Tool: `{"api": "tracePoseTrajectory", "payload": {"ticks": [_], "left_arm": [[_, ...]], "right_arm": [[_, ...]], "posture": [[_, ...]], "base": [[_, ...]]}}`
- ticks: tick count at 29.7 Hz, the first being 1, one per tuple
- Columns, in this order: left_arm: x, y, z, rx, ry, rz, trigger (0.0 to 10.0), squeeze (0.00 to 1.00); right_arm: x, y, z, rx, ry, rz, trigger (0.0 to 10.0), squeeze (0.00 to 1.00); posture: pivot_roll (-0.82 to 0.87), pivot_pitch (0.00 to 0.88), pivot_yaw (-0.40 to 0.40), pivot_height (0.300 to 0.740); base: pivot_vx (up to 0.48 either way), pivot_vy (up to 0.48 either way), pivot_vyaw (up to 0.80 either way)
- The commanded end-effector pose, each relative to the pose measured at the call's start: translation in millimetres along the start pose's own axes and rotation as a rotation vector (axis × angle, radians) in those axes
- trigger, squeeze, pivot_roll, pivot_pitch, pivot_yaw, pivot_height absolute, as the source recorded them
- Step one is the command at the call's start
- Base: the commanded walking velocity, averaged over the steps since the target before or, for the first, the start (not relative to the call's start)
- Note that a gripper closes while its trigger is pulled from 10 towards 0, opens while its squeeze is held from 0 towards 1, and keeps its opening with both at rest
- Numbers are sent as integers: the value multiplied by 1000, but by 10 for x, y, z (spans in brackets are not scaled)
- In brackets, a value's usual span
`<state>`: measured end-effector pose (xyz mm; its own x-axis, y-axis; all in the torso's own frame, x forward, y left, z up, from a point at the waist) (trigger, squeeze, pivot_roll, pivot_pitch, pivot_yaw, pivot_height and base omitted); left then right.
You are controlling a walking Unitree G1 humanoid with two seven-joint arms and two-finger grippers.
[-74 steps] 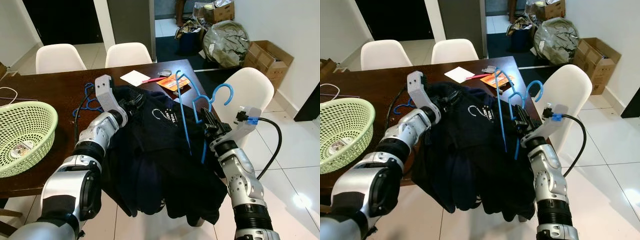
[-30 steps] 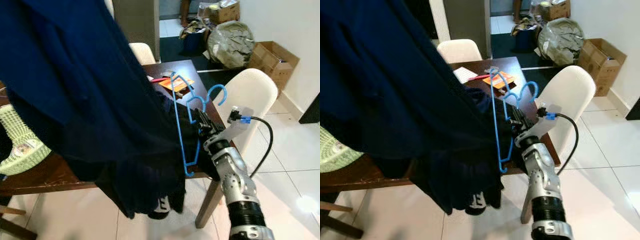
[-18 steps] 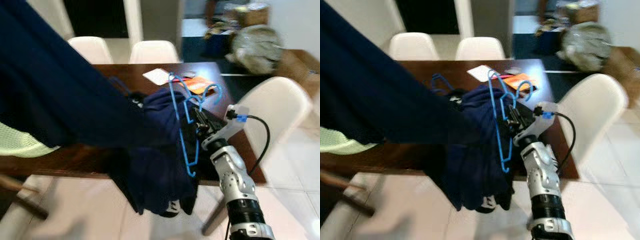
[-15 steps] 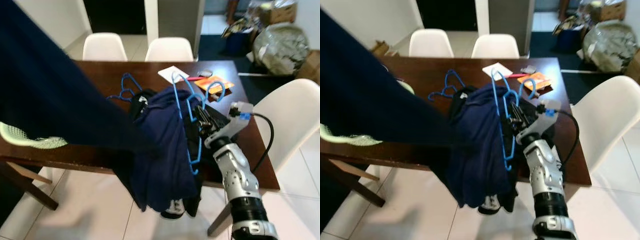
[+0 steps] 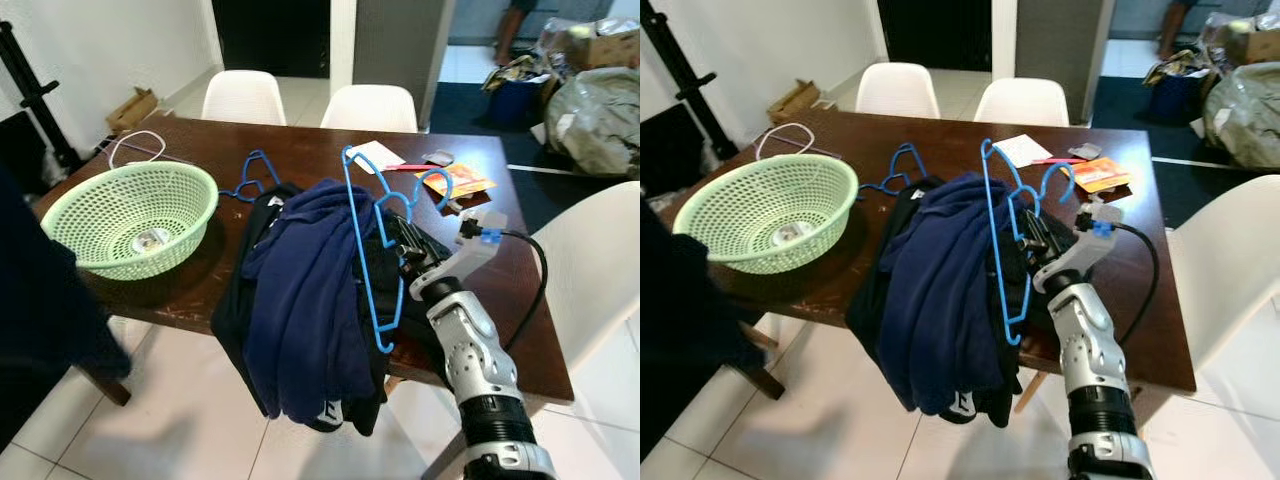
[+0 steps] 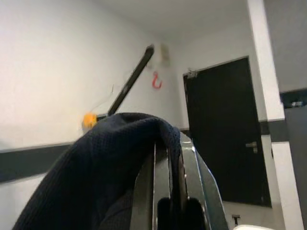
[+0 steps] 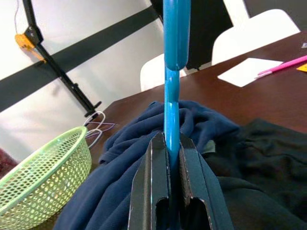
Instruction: Hang hanger
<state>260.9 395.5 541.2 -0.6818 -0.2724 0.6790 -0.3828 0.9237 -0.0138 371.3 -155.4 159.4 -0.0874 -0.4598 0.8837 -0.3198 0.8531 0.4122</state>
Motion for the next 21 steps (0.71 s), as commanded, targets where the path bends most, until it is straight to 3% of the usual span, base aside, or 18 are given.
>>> {"api": "tracePoseTrajectory", "payload": {"ticks": [1,5,10,15,17,18,19,21], "left_arm": [[138,128,20,26,-36,-36,0,0],[99,156,-20,45,-9,-80,0,0],[211,366,-19,180,-16,-133,0,0],[158,358,-33,201,4,-147,0,0],[17,260,-53,166,35,-118,0,0],[-148,96,-77,90,71,-73,0,0],[-148,96,-77,90,71,-73,0,0],[-482,-315,-93,-92,142,9,0,0]], "right_arm": [[-36,28,-21,6,18,-3,10000,0],[-34,7,-21,-3,26,5,10000,0],[-10,-35,12,-15,27,19,10000,0],[-2,-60,22,-18,33,29,10000,0],[1,-68,26,-17,37,32,10000,0],[-2,-69,27,-17,40,35,10000,0],[-2,-69,27,-17,40,35,10000,0],[0,-72,30,-16,45,40,10000,0]], "posture": [[70,58,29,740],[56,69,31,740],[43,75,29,740],[39,78,21,740],[34,80,16,740],[27,80,11,740],[27,80,11,740],[13,80,3,740]], "base": [[0,0,0],[0,0,0],[0,0,0],[0,0,0],[0,0,0],[0,0,0],[0,0,0],[0,0,0]]}}
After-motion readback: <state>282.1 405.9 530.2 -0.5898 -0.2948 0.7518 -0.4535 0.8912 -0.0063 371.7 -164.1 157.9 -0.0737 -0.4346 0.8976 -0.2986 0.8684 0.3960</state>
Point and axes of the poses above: a point about 5 cm out from each wrist's last joint towards the gripper, its own z axis pointing back from the gripper into the wrist, its own x axis along the axis of the wrist's last joint, y = z × x, the point moved 3 cm from there along -z, pointing out of the wrist towards the gripper, and after that the axes turned 1 degree about z, right-handed, at the moved point
